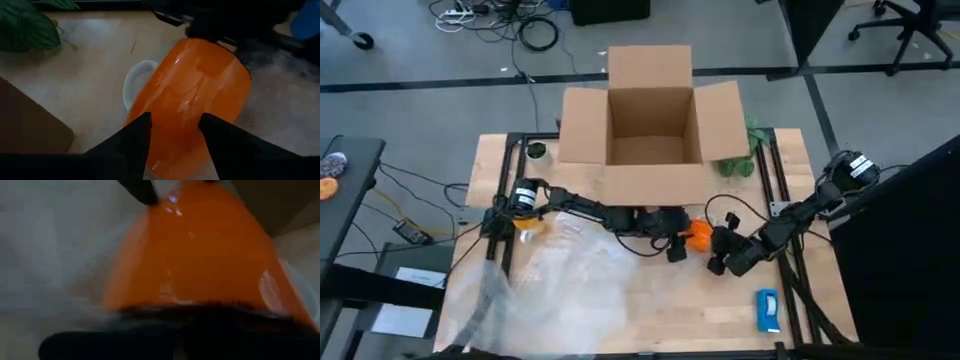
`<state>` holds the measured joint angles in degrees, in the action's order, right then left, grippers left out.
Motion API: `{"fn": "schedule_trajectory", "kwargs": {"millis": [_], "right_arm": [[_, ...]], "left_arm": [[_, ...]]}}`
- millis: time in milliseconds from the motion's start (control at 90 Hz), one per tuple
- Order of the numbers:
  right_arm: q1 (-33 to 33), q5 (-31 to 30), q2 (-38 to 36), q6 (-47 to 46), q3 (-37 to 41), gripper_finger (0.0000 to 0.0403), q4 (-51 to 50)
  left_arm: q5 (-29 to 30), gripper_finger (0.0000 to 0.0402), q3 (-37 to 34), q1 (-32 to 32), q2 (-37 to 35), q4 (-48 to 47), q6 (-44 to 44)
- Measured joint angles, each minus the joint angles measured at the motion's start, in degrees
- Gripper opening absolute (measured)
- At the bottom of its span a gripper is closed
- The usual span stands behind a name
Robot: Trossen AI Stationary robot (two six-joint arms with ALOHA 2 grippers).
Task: Wrap mug
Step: Wrap the orange mug with the bubble wrap
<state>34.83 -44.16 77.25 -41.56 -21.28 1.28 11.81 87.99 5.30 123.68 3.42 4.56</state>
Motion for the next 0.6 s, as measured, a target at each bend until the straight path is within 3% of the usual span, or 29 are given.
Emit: {"fn": "schedule_trajectory", "kwargs": {"millis": [333, 600], "right_arm": [[-0.02, 2.38, -0.11, 3.13, -1.62, 0.0, -3.77], [0.7, 3.67, -0.54, 2.78, -9.85, 0.0, -21.19]], "left_arm": [[1.41, 0.0166, 4.9, -0.01, 2.15, 8.11, -4.3], [1.75, 0.0162, 5.13, -0.11, 6.26, 8.91, -3.9]]}}
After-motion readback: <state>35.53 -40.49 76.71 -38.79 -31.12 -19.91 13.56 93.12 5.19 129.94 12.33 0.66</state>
